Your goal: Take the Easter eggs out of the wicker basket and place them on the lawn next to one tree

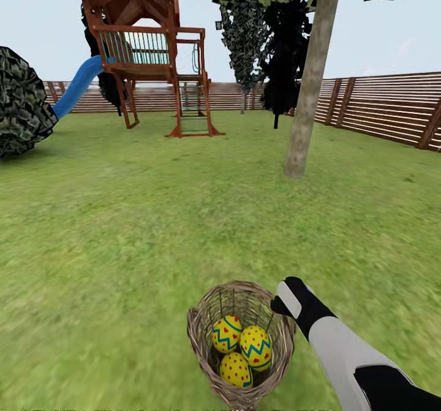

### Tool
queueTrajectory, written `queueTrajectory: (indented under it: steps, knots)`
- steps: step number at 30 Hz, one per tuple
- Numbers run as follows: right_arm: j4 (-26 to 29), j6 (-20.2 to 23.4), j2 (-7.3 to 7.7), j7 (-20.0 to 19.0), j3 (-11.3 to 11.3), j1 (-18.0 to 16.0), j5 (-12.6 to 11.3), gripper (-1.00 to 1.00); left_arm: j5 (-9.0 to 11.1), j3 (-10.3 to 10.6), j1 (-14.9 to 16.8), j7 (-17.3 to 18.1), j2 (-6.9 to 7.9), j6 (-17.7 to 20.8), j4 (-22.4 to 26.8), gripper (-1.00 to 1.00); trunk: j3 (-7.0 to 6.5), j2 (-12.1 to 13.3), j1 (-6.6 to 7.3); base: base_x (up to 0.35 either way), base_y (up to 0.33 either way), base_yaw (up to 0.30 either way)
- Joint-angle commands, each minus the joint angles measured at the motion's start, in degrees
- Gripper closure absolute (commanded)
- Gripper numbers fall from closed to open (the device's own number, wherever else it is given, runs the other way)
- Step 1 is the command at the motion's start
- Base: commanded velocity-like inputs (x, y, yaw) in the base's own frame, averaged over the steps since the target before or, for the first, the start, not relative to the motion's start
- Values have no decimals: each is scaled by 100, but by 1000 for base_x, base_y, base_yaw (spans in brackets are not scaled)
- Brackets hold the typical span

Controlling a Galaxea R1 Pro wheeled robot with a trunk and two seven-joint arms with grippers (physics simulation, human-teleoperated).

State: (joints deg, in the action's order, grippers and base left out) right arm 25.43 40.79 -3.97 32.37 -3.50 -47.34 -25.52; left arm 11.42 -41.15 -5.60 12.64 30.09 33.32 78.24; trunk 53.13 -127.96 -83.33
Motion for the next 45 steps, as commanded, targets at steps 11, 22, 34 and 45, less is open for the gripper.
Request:
queueTrajectory:
  steps: [11,22,34,45]
  knots:
    - [10,16,231,-473,-29,-3,-58,-100,27,-7,-2,3,-3,30,12,-100,167,-365,-198,0,0,0]
    - [8,16,281,-621,-36,-3,-45,-100,27,-7,-2,-14,2,32,21,-100,185,-405,-220,0,0,0]
    - [6,16,290,-635,-37,-3,-12,-100,27,-7,-2,-22,-2,33,20,-100,292,-645,-352,0,0,0]
    - [2,16,301,-636,-37,-3,8,-100,27,-7,-2,-24,-2,34,16,-100,364,-806,-439,0,0,0]
